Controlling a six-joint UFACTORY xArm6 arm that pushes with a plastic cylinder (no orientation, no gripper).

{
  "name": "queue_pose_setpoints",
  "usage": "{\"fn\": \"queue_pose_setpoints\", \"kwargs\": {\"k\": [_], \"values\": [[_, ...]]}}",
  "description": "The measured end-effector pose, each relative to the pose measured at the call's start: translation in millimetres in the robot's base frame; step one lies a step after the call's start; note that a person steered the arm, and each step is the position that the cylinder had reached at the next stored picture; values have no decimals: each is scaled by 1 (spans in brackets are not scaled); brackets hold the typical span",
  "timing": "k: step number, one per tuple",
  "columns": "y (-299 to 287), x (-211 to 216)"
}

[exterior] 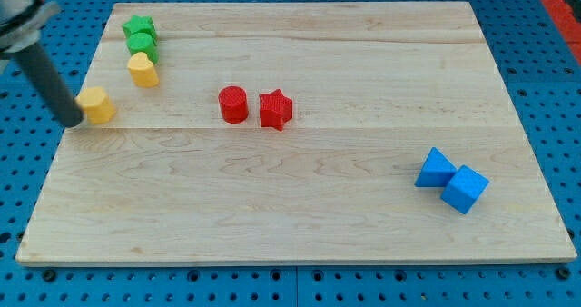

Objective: Push red blocks towards blue blocks

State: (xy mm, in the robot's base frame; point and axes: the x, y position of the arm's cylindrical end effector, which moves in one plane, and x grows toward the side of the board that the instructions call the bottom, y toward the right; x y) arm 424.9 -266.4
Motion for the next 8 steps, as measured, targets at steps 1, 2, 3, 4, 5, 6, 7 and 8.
{"fn": "queue_pose_setpoints", "kwargs": {"k": [1, 2, 3, 4, 5, 6, 7, 8], "values": [[5, -35], [12, -48], [22, -11], [35, 12], [98, -3], [153, -13], [194, -20], [204, -32]]}}
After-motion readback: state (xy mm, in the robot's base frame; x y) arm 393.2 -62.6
